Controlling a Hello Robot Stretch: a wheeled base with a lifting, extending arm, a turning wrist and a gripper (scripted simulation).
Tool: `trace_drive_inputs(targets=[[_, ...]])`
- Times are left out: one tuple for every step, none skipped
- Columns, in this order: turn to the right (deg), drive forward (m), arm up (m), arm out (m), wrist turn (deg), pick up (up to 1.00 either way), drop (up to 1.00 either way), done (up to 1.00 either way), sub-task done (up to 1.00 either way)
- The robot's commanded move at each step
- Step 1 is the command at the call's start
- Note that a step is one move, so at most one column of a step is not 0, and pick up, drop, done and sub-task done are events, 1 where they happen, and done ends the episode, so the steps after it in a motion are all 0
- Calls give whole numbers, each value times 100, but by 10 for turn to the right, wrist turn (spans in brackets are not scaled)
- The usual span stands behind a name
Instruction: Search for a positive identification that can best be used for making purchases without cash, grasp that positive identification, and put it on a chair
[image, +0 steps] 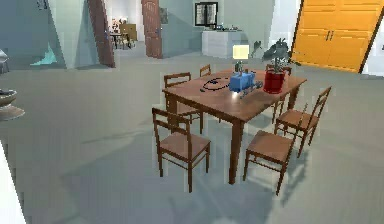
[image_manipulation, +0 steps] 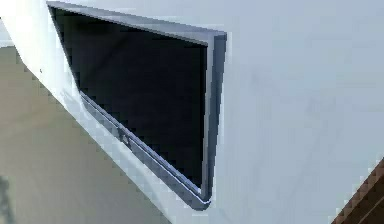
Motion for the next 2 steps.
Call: trace_drive_inputs(targets=[[-90,0,0,0,0,0,0,0,0],[0,40,0,0,0,0,0,0,0]])
